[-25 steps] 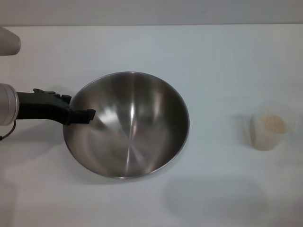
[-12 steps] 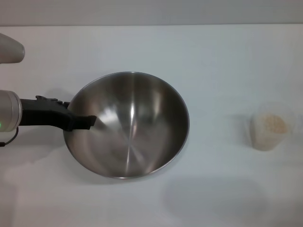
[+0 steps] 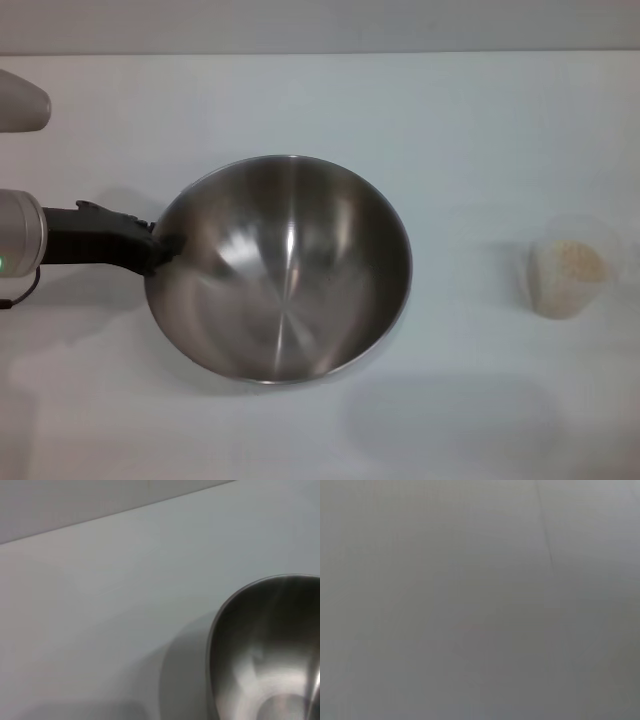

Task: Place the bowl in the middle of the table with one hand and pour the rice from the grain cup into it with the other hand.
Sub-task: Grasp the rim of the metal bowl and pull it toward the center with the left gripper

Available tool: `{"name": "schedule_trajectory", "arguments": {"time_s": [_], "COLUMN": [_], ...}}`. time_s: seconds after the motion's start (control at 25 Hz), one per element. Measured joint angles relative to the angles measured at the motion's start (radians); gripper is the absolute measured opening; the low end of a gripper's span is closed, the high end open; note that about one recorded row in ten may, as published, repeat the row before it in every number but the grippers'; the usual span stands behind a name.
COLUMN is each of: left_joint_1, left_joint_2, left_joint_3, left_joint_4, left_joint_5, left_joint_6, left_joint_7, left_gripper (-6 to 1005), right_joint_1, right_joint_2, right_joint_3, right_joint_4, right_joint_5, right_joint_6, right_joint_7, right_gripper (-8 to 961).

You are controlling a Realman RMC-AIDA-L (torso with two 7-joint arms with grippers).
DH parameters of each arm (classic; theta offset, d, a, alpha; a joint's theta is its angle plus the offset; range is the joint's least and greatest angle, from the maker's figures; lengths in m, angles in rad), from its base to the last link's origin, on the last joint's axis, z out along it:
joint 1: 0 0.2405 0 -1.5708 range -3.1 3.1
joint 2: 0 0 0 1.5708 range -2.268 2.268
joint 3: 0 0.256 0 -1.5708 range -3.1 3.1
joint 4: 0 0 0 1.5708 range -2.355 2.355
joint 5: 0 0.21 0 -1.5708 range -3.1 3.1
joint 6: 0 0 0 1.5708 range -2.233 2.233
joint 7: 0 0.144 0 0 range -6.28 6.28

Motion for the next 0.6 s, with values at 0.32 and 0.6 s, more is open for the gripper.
{"name": "schedule_trajectory", "arguments": {"time_s": [0.32, 0.6], "left_joint_1": [-0.001, -0.007], "left_joint_2": [-0.001, 0.0], "left_joint_3": [0.004, -0.001], "left_joint_4": [-0.002, -0.01], "left_joint_5": [-0.001, -0.019], "left_joint_6": [-0.003, -0.009], "left_joint_7": [-0.001, -0.001], "left_gripper": [92, 49], "right_joint_1": [-0.004, -0.003], "right_joint_2": [0.001, 0.001], "right_joint_3": [0.0, 0.0], "right_joint_4": [0.0, 0.002], "right_joint_5": [0.0, 0.0], "right_joint_6": [-0.003, -0.004], "right_joint_7": [0.0, 0.0], "right_gripper": [833, 834]}}
